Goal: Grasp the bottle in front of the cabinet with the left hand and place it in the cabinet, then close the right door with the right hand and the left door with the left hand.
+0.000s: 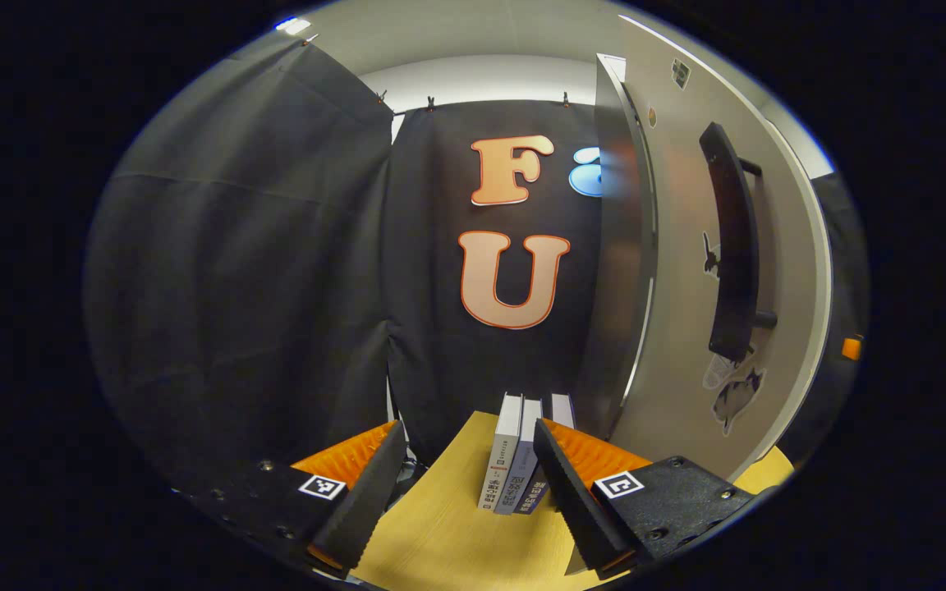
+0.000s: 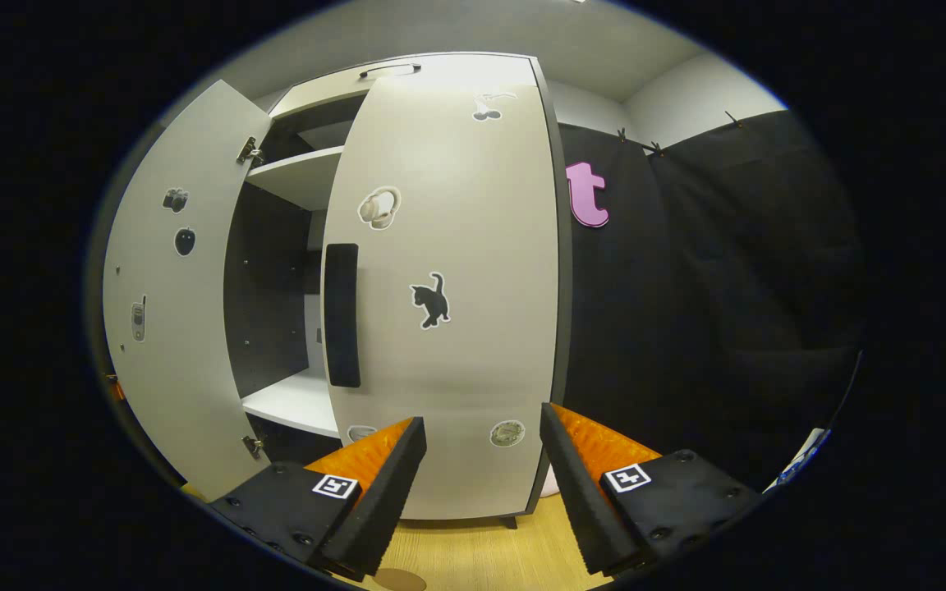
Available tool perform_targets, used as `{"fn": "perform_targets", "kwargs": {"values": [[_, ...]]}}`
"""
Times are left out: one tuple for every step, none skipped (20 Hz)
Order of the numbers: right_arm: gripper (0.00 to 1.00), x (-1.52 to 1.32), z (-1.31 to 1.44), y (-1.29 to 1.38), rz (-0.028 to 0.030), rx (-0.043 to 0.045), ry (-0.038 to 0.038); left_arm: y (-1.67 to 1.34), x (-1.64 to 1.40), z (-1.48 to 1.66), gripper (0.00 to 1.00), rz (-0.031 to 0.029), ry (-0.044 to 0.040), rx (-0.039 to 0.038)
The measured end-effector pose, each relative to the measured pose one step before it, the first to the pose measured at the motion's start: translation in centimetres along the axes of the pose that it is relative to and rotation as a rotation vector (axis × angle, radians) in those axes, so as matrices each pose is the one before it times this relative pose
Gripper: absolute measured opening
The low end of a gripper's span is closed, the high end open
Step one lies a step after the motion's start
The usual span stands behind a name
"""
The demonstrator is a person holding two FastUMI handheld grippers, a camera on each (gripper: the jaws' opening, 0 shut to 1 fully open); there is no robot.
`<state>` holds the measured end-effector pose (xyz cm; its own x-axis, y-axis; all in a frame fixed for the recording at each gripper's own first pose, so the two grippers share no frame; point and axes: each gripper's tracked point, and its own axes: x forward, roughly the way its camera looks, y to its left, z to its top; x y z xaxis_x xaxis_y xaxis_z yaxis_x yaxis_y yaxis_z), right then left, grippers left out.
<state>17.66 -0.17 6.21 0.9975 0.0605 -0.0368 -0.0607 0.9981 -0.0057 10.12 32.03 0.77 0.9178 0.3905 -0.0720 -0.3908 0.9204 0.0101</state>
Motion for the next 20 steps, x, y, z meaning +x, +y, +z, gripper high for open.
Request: {"fn": "perform_targets", "kwargs": {"values": [[0.93,-0.338,0.22,-0.148,-0.00407,-0.00277,0.00046,-0.664,0.46,-0.361,0.95,-0.01691,0.00366,-0.00914],[0.93,-0.345,0.16,-0.176,-0.00527,-0.00314,0.00178,-0.74,0.305,-0.217,0.95,-0.0211,0.00338,-0.00832],[0.93,-0.279,0.172,-0.147,-0.00479,-0.0008,-0.00008,-0.654,0.317,-0.221,0.95,-0.01643,0.00434,-0.00427],[0.93,-0.327,0.209,-0.117,-0.00173,0.0006,-0.00187,-0.263,-0.174,0.015,0.95,-0.01403,0.00516,-0.00053],[0.93,-0.129,0.151,-0.056,-0.00149,0.0009,-0.00322,-0.457,0.03,-0.225,0.95,-0.01231,0.00804,0.0045],[0.93,-0.18,0.2,-0.147,-0.00281,-0.00145,-0.00644,-0.683,0.204,-0.445,0.95,-0.01272,0.00816,0.00655],[0.93,-0.195,0.184,-0.232,-0.00628,-0.00272,-0.00595,-0.533,0.117,-0.27,0.95,-0.00994,0.00522,0.00551],[0.93,-0.138,0.039,-0.206,-0.00542,-0.00175,-0.00323,-0.392,0.063,-0.092,0.95,-0.01094,0.00239,0.00409],[0.93,-0.221,0.053,-0.127,-0.00341,0.00031,-0.00143,-0.415,-0.007,0.106,0.95,-0.00944,-0.00414,0.00058],[0.93,-0.2,-0.038,-0.009,0.00254,0.00215,0.00159,-0.455,-0.15,0.002,0.95,-0.01401,-0.0012,-0.00322],[0.94,-0.157,0.019,0.064,0.00399,0.00205,0.00075,-0.464,-0.098,-0.067,0.95,-0.01296,0.00244,-0.00894],[0.93,-0.177,0.047,-0.003,0.00138,-0.00013,-0.00255,-0.183,-0.055,-0.078,0.95,-0.00281,0.00149,-0.00768],[0.93,-0.128,0.165,-0.038,-0.00123,-0.00245,-0.00556,0.094,0.099,-0.051,0.95,0.00223,0.00063,-0.00075],[0.93,-0.099,0.2,-0.152,-0.00445,-0.00164,-0.00663,0.096,-0.161,-0.066,0.95,0.00074,0.0021,-0.00293],[0.93,-0.151,0.138,-0.141,-0.00333,0.0003,-0.0029,-0.065,-0.114,-0.12,0.95,-0.00275,0.00233,-0.00682],[0.93,-0.148,0.144,-0.078,-0.00095,0.00192,-0.00214,0.049,-0.151,-0.039,0.95,0.00239,0.00179,-0.00503],[0.93,-0.083,0.198,-0.015,-0.00036,0.00045,-0.00153,-0.055,-0.241,0.021,0.95,0.00265,0.0029,0.00356],[0.93,-0.145,0.146,-0.019,0.00054,-0.00195,-0.00253,-0.124,-0.076,0.081,0.95,0.00088,-0.00129,0.0141],[0.93,-0.152,0.267,-0.04,-0.00128,-0.0029,-0.00464,-0.15,-0.151,0.092,0.95,0.00029,-0.00233,0.02208],[0.93,-0.145,0.199,-0.013,0.00063,-0.00387,-0.00718,-0.155,-0.007,0.326,0.95,-0.00104,-0.00433,0.01793]]}}
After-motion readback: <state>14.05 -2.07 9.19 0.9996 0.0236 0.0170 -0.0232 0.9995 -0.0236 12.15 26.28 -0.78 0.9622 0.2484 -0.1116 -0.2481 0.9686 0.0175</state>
